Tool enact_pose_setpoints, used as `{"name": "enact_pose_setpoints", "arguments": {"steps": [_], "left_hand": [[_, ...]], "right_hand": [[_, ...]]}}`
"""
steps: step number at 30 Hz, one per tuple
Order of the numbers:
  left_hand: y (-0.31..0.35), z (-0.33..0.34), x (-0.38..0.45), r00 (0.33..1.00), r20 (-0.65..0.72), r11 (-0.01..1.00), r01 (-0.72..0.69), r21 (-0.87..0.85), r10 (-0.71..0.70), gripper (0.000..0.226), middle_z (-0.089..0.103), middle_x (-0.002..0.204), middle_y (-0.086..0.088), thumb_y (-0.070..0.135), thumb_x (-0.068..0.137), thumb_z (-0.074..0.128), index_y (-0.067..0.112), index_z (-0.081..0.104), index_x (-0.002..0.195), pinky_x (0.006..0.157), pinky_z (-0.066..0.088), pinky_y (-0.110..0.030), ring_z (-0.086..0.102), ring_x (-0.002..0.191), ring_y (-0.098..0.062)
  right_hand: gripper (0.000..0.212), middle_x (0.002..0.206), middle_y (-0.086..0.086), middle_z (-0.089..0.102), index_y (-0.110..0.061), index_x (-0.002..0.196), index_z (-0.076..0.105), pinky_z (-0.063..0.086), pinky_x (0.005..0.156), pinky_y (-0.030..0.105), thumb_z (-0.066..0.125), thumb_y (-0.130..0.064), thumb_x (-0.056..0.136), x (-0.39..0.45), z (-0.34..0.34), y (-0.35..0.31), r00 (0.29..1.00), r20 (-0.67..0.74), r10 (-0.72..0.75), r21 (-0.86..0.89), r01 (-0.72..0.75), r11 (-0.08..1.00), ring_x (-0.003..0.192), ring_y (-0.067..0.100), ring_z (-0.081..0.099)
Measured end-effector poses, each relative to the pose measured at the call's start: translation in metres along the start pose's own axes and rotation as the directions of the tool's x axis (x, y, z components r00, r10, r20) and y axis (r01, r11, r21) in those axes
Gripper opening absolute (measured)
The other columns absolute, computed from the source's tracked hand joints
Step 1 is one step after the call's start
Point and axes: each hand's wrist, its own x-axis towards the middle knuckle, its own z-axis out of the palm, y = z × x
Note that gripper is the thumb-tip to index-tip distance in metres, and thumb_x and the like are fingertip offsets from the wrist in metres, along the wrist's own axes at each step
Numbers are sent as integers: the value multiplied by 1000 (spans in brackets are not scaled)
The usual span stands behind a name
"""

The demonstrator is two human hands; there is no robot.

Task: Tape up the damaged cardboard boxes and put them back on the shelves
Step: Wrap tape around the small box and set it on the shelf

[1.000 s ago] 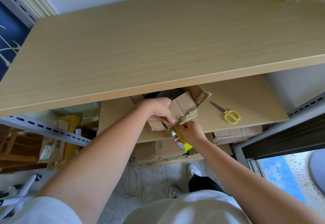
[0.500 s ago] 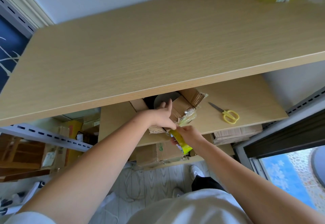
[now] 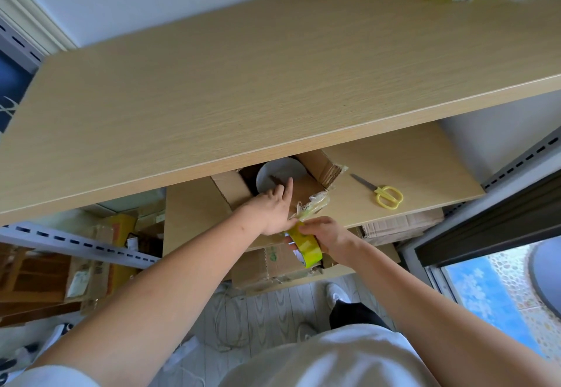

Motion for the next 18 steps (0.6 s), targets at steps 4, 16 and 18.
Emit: {"name": "enact_pose_setpoints", "arguments": {"steps": [4,16,18], "left_hand": [[5,-1,-1,1000,18,1000,2,-12,-1,84,23,154,-22,49,105,30,-1,-18,153,103,42,-43,42,129,-36],[2,3,-22,942,-286,979,138,-148,-176,108,24,158,-17,81,86,27,4,7,157,121,8,-57,22,145,-35],[15,8,-40,777,-607,963,0,-268,-169,69,48,137,-11,57,95,39,8,45,144,110,34,-48,46,126,-30]], "right_hand": [[16,95,19,75,4,102,67,61,72,33,55,-5,97,4,-3,3,1000,-14,-22,-4,22,1000,82,26,74],[22,106,7,63,-11,104,60,55,65,38,48,-29,100,-26,-72,-30,616,-329,-716,-943,-181,278,90,25,61],[26,121,12,54,-7,120,54,56,81,43,47,-23,101,-26,-96,-42,632,-390,-670,-920,-292,261,110,28,52]]}}
